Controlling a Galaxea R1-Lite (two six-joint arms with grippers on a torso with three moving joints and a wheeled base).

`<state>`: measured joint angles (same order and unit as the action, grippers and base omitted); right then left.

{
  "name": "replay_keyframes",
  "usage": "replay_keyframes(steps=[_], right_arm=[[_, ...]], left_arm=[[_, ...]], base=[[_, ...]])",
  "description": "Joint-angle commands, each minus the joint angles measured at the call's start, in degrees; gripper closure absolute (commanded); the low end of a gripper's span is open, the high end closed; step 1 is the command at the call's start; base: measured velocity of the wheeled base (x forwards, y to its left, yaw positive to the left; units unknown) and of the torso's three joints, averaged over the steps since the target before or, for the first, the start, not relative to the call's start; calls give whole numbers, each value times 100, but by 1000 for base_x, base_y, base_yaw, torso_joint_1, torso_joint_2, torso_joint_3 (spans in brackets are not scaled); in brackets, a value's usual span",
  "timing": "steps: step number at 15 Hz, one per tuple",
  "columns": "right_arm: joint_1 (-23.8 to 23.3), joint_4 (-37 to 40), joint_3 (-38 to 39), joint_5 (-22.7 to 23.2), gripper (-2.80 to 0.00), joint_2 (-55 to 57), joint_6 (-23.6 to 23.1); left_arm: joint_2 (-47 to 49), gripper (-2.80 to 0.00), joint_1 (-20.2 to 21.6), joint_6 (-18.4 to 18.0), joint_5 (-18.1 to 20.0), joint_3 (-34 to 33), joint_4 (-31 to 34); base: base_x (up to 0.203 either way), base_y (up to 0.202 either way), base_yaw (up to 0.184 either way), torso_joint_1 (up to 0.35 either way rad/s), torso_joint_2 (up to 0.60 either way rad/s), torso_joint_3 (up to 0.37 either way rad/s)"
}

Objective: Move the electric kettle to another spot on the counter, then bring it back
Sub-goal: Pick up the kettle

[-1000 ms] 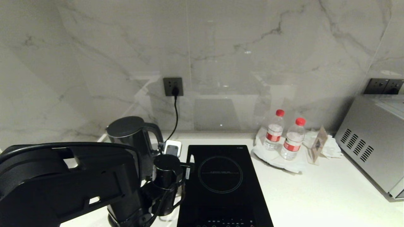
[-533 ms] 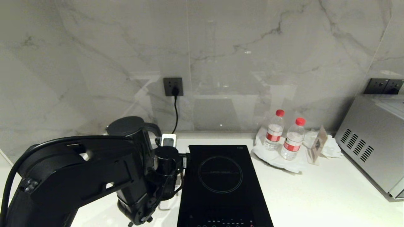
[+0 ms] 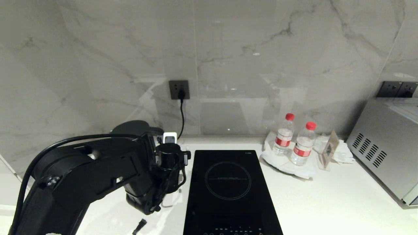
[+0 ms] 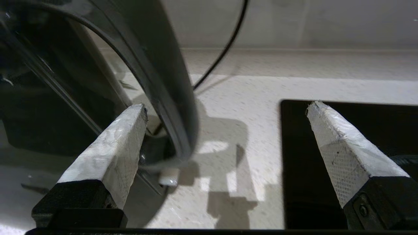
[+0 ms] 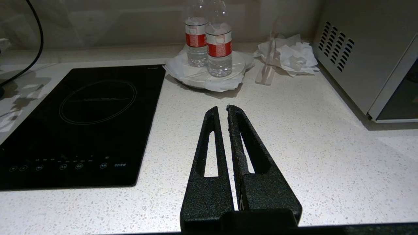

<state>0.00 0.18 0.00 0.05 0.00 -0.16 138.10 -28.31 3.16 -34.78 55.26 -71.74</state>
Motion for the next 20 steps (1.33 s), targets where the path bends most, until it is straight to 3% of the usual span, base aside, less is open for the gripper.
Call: replay_keyframes(steps=[1,15,20], right_arm=[[0,-1,0,4,0,0,-2],[0,-1,0,4,0,0,-2],[0,-1,0,4,0,0,-2]], left_arm=[[7,-280,80,1,-11,99,-24],[77,-280,405,-26,156,1189,881],[104,-280,537,-26,182,1303,893]], base=[[0,0,0,0,0,0],[0,0,0,0,0,0],[0,0,0,0,0,0]])
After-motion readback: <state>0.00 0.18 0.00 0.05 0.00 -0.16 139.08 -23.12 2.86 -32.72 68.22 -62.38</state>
